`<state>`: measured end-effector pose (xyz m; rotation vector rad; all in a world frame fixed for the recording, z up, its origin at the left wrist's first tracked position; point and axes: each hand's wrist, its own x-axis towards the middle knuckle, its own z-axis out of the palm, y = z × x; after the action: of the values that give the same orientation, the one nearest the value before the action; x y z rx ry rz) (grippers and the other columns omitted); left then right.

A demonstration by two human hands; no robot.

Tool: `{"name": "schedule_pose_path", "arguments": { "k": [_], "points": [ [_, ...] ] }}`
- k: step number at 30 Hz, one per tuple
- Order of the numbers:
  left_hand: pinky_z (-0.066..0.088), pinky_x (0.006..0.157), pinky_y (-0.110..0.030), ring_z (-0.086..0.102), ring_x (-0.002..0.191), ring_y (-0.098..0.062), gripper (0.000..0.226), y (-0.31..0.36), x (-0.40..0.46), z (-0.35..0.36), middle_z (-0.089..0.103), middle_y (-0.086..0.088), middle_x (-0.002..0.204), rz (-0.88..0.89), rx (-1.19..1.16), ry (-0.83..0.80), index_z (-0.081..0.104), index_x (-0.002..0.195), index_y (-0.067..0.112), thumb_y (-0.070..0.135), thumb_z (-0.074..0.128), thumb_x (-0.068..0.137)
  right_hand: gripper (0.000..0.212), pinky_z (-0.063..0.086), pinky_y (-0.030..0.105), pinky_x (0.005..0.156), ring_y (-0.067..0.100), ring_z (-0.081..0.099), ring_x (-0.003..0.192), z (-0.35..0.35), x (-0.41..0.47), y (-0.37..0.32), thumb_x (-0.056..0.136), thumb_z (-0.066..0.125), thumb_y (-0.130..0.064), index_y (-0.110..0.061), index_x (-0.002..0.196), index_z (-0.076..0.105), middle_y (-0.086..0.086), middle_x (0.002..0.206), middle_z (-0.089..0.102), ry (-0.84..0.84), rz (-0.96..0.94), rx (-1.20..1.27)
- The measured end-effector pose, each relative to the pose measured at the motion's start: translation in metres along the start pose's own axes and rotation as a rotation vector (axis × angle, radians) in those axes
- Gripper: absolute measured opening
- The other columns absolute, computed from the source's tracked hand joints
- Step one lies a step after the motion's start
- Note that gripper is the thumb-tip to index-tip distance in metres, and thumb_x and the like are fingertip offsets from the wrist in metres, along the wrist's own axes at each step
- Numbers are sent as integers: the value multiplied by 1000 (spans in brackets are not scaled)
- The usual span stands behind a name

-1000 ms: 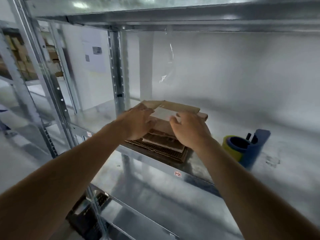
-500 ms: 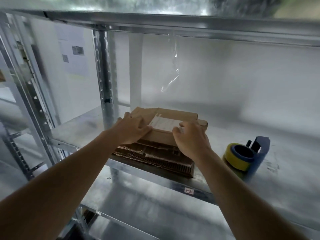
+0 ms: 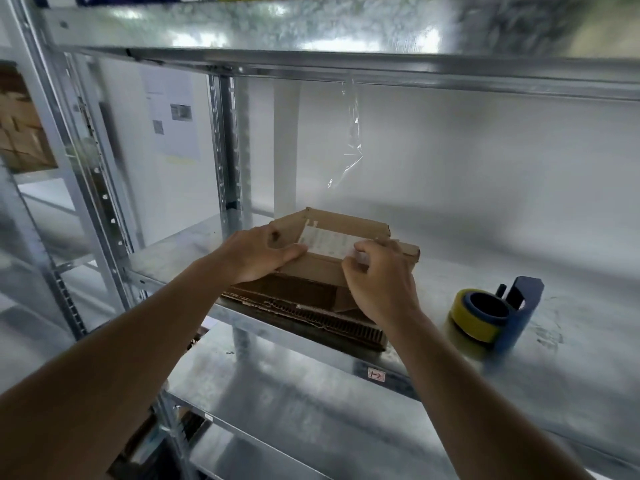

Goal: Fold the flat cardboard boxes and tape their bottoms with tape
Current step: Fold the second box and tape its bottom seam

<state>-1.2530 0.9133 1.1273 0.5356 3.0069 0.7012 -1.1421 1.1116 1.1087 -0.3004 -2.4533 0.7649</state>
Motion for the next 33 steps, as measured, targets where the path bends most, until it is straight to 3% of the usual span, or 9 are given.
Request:
{"name": "schedule_pose_path", "arguments": {
  "k": [3, 6, 9, 13, 15, 17, 24, 30, 33],
  "points": [
    [44, 82, -35, 54, 107, -21, 90, 7, -15, -3, 61, 0, 129, 11, -51, -1, 43, 150, 28, 87, 50, 82, 34, 51, 33, 88, 19, 58, 113, -3, -5, 2, 100, 60, -38, -20, 128, 68, 1, 131, 56, 4, -21, 10],
    [42, 74, -30, 54, 99, -16, 81, 10, -27, -5, 58, 7, 120, 32, -74, -27, 42, 151, 31, 80, 53, 87, 29, 58, 48, 90, 24, 61, 113, -5, -11, 1, 98, 60, -40, -25, 120, 70, -2, 127, 56, 10, -7, 21],
    [45, 78, -33, 57, 96, -13, 81, 11, -36, -10, 63, 5, 127, 24, -125, -35, 40, 152, 33, 79, 56, 86, 32, 57, 53, 91, 23, 61, 112, -8, -19, -4, 96, 58, -46, -29, 121, 69, -4, 127, 58, 11, -22, 31],
    [50, 96, -38, 59, 105, -15, 64, 10, -46, -20, 61, 12, 115, 47, -279, -88, 42, 148, 31, 61, 61, 95, 41, 61, 48, 87, 25, 63, 117, -11, -27, -13, 95, 57, -48, -27, 128, 66, -1, 130, 60, 20, -60, 49],
    [56, 97, -43, 62, 111, -19, 71, 4, -51, -26, 62, 8, 124, 54, -348, -106, 40, 149, 34, 65, 65, 91, 40, 62, 43, 91, 26, 62, 121, -11, -29, -18, 98, 62, -42, -22, 132, 66, 3, 132, 59, 22, -78, 58],
    [64, 84, -46, 67, 109, -23, 79, -5, -54, -30, 63, 3, 129, 51, -436, -125, 36, 151, 38, 68, 69, 86, 38, 59, 37, 97, 26, 59, 124, -12, -32, -25, 99, 64, -38, -19, 132, 65, 5, 133, 56, 30, -90, 57],
    [60, 76, -24, 67, 105, -13, 98, -26, -75, -45, 64, 14, 114, 206, -602, -181, 5, 157, 54, 34, 76, 93, 30, 64, 33, 86, 25, 62, 119, 4, -54, -59, 96, 69, -40, -24, 120, 62, 4, 127, 54, 192, -90, 53],
    [59, 64, -19, 69, 79, 9, 128, -44, -95, -54, 61, 8, 109, 375, -631, -238, -14, 159, 50, 2, 80, 86, 53, 61, 50, 92, 27, 55, 122, 11, -88, -87, 91, 48, -64, -41, 138, 41, -1, 134, 44, 317, 4, 94],
    [59, 64, -20, 66, 82, 11, 127, -49, -110, -61, 58, 11, 111, 460, -629, -253, -10, 159, 50, 2, 81, 85, 60, 58, 36, 93, 25, 55, 120, 3, -104, -96, 97, 53, -54, -33, 150, 34, 1, 138, 43, 359, 59, 173]
  ]
}}
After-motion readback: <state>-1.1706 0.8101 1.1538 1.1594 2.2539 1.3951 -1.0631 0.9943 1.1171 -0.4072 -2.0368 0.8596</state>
